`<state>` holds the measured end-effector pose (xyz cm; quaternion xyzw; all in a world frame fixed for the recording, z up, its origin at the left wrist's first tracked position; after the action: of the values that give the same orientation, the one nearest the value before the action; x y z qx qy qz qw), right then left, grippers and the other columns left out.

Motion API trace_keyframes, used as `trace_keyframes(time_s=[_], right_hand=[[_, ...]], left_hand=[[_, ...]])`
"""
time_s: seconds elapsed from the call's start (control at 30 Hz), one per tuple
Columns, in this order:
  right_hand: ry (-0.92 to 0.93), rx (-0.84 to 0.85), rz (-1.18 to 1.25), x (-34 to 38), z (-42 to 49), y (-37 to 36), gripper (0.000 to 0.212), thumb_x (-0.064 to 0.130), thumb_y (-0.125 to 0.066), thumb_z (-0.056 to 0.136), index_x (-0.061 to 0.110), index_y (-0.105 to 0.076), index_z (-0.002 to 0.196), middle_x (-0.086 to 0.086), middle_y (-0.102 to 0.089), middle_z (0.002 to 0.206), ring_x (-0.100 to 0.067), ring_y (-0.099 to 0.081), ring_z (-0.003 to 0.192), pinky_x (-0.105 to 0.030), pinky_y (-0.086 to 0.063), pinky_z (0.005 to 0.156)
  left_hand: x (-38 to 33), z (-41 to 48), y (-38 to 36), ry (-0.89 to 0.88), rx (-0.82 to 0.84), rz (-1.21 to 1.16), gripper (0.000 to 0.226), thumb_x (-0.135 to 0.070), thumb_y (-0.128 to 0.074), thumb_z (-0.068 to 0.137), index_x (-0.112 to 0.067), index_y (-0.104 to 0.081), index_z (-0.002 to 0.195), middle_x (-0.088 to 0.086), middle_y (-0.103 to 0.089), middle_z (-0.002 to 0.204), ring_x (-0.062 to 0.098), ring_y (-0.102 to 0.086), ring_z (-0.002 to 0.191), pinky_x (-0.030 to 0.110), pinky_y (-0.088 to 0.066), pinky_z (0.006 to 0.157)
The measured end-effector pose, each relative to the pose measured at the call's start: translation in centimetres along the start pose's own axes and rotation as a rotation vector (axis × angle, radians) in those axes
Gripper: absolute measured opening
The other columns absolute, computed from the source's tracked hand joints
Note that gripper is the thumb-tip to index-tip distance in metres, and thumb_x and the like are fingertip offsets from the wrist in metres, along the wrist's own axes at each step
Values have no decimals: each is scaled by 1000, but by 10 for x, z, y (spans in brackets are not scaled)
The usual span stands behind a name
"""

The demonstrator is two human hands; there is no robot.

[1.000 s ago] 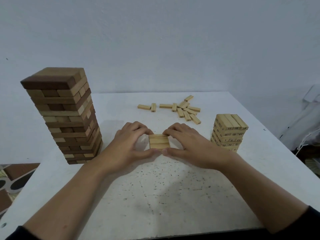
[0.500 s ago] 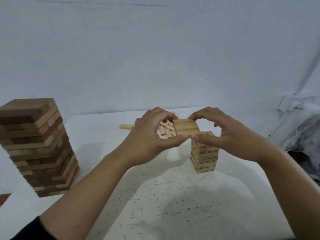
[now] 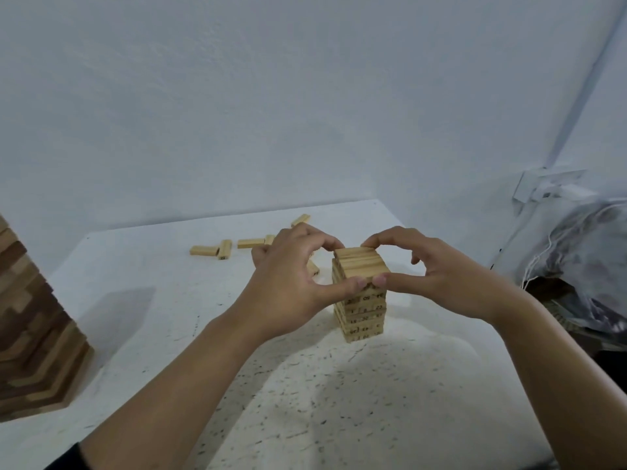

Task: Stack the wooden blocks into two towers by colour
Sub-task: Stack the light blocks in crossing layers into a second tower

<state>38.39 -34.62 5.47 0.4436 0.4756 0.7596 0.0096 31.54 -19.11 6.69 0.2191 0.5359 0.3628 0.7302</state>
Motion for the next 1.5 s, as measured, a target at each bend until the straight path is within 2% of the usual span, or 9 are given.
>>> trace_keyframes(time_s=[0.33,0.77,0.9,0.97,1.07,1.2,1.27,1.37,1.5], right_hand=[[-1,3,-14,-4,2,-2,49,64,-61,80,49,-55,126,35,-53,131,8,-43,125,-20,-34,90],[16,-30,-19,-5,1,-1,60,68,-65,80,53,-49,136,34,-54,132,5,-45,129,-25,-41,97],[30,-166,22,1,-6,13,71,77,-65,72,53,-49,136,30,-56,133,1,-47,131,-26,-42,96],[81,-338,30,14,-15,25,50,70,-65,80,47,-59,124,27,-61,126,-2,-53,125,-25,-42,90],[176,-564,15,40,-34,32,17,47,-63,92,35,-70,103,21,-66,106,-7,-60,106,-16,-40,77],[318,-533,-12,84,-43,8,8,26,-63,97,25,-71,95,14,-66,91,-12,-61,87,-15,-40,72],[338,-461,6,103,-41,-13,10,27,-62,96,24,-71,96,14,-66,91,-11,-62,87,-18,-46,71],[281,-346,0,116,-30,-49,15,31,-58,98,27,-71,106,17,-66,98,-10,-63,94,-25,-50,75],[131,-166,-33,112,-8,-101,30,35,-47,105,30,-57,134,21,-55,122,2,-52,111,-13,-45,91]], left_hand=[[6,-3,-2,44,-4,-34,68,-81,-63,59,-41,-67,114,-24,-53,117,-1,-41,121,33,-28,101],[10,-5,1,45,-18,-31,77,-92,-64,56,-46,-64,118,-27,-54,116,-6,-45,116,41,-36,105],[12,-8,7,40,-16,-13,81,-94,-62,56,-48,-62,122,-28,-54,117,-8,-49,114,42,-37,106],[18,-10,16,34,-31,-50,73,-91,-63,59,-49,-63,119,-28,-56,117,-8,-51,113,37,-40,100],[39,-15,38,56,-75,-96,41,-72,-69,75,-45,-69,104,-22,-64,112,-4,-57,107,18,-38,85],[76,-21,65,129,-150,-55,6,-39,-73,90,-33,-72,91,-14,-71,90,1,-65,93,6,-38,67],[92,-26,72,151,-172,-45,4,-32,-73,91,-33,-71,88,-12,-71,85,3,-66,88,12,-42,71],[108,-25,66,138,-163,33,4,-38,-70,93,-34,-69,94,-16,-69,91,2,-64,90,40,-52,91],[116,-14,37,71,-2,164,31,-48,-46,96,-39,-62,122,-17,-60,128,11,-53,121,51,-37,104]])
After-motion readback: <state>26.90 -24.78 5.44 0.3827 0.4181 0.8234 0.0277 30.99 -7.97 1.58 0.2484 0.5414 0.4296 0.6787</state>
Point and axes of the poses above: each hand's wrist, its own z-axis towards the middle knuckle, its own y-axis out of the back of the hand, x = y × z, the point moved 10 cm from there along z, towards the middle knuckle
